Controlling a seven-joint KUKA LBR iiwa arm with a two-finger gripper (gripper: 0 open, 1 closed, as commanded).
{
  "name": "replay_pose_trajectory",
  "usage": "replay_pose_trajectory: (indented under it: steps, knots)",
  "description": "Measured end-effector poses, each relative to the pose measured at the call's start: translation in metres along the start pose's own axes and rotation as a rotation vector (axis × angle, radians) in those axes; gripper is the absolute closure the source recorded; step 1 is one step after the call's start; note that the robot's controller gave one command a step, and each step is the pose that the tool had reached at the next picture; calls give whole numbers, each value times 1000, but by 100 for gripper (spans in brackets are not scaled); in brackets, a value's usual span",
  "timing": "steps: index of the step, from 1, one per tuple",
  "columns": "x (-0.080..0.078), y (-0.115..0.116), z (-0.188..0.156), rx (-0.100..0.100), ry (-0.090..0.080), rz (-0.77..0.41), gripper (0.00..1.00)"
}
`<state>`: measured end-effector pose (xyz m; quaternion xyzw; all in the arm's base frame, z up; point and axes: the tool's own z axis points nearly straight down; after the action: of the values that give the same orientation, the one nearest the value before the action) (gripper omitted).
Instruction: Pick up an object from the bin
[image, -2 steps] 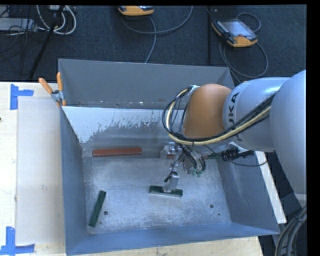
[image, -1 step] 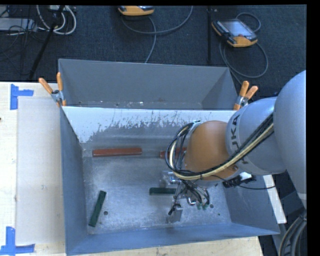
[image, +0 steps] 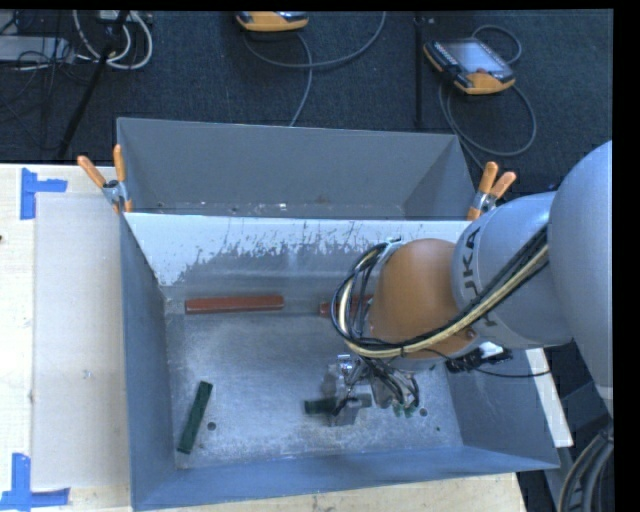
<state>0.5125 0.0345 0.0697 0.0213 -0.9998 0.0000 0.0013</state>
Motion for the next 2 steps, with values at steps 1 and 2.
replay_pose_trajectory:
  steps: [1, 2]
  knots:
    - [0, -18, -125, 1, -10, -79, 100]
    - [-32, -21, -113, 0, -4, 107, 100]
